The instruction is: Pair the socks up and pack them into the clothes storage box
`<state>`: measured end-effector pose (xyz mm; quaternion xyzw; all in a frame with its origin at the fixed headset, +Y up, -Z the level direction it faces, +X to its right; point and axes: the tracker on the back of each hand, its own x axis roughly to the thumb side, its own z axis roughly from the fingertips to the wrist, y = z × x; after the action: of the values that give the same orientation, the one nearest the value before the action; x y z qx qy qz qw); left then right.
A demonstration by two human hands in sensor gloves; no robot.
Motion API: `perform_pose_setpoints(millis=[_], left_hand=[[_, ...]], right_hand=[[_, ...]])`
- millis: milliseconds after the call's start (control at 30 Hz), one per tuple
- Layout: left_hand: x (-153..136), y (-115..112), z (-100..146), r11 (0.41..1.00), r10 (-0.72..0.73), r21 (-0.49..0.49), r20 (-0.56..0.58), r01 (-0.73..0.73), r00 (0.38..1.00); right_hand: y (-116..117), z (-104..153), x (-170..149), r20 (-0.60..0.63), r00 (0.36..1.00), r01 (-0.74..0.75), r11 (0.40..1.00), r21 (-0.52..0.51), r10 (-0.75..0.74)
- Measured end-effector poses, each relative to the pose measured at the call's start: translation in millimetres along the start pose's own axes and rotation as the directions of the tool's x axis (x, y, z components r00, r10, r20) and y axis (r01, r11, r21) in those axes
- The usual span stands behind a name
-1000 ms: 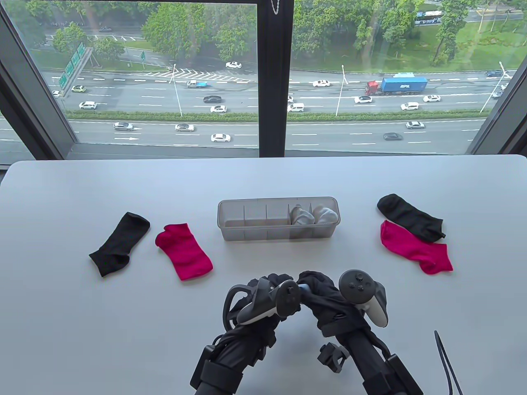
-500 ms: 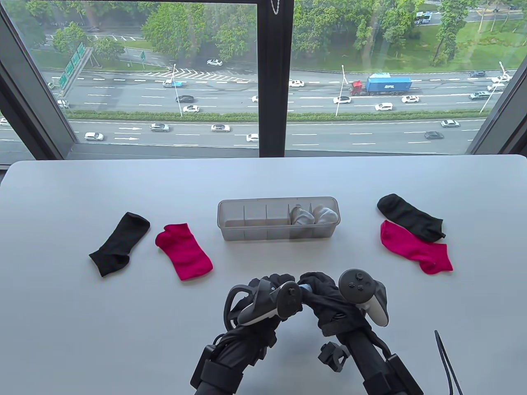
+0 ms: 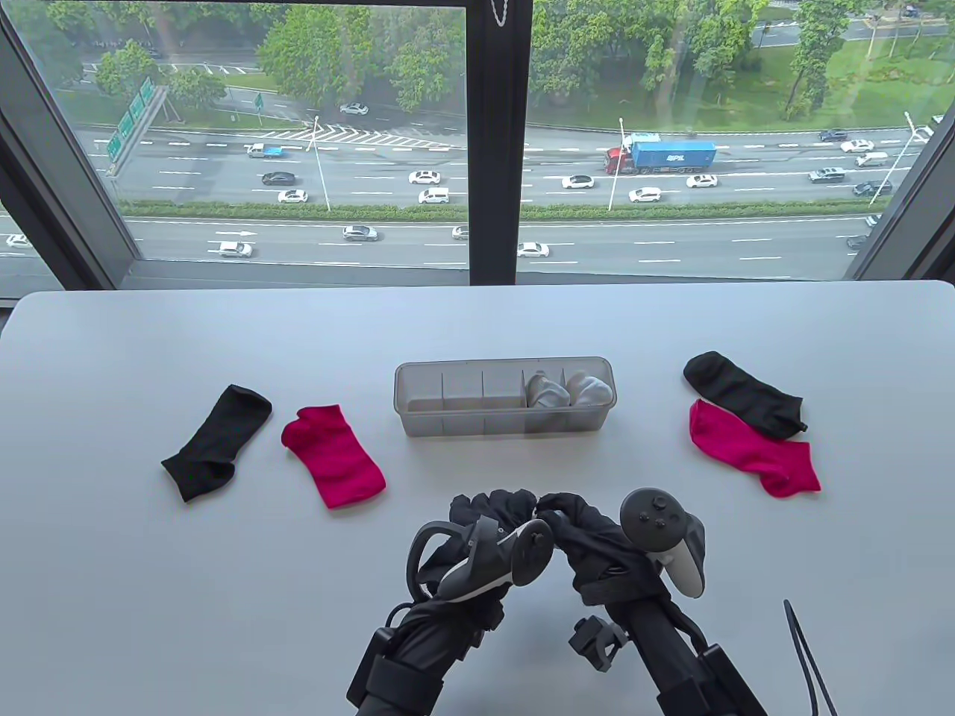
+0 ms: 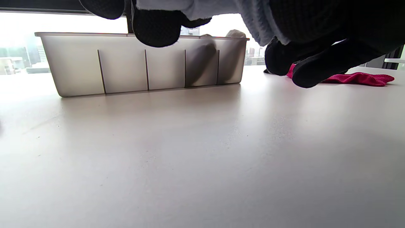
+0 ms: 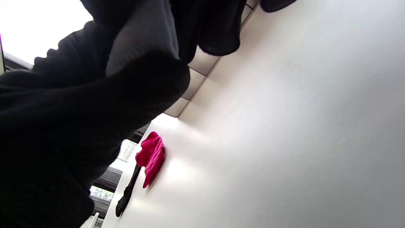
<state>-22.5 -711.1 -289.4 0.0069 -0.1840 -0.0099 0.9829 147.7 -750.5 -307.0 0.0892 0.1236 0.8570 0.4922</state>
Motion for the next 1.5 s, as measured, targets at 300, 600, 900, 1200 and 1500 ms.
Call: perform_pose_setpoints(millis=[300, 600, 900, 1200, 1500], left_hand=[[-8.5, -2.2, -2.4, 0.995, 0.1, -0.021, 0.037, -0.099, 0.994], [-0.5, 3.0, -4.3, 0.994, 0.105, -0.028, 0.021, -0.104, 0.994], [-15.5, 2.7, -3.3, 0.971, 0.226, -0.095, 0.053, -0.22, 0.973], [-26.8, 10.7, -5.7, 0.853, 0.517, 0.025, 0.101, -0.522, 0.85], [-27.5, 8.9, -9.2, 0.831, 0.556, -0.048, 0.031, -0.554, 0.831]], right_hand=[[-2.0, 0.2, 9.0, 0.071, 0.997, -0.032, 0.999, 0.037, 0.03], [-5.3, -0.5, 8.0, 0.054, 0.999, 0.004, 1.0, 0.016, -0.005], [-13.7, 3.7, 5.4, -0.009, 0.999, -0.039, 0.99, -0.135, 0.039], [-10.6, 1.0, 8.8, 0.03, 0.988, 0.15, 0.989, -0.01, -0.15], [-14.7, 2.0, 5.5, 0.025, 0.997, 0.068, 0.996, -0.054, -0.066]])
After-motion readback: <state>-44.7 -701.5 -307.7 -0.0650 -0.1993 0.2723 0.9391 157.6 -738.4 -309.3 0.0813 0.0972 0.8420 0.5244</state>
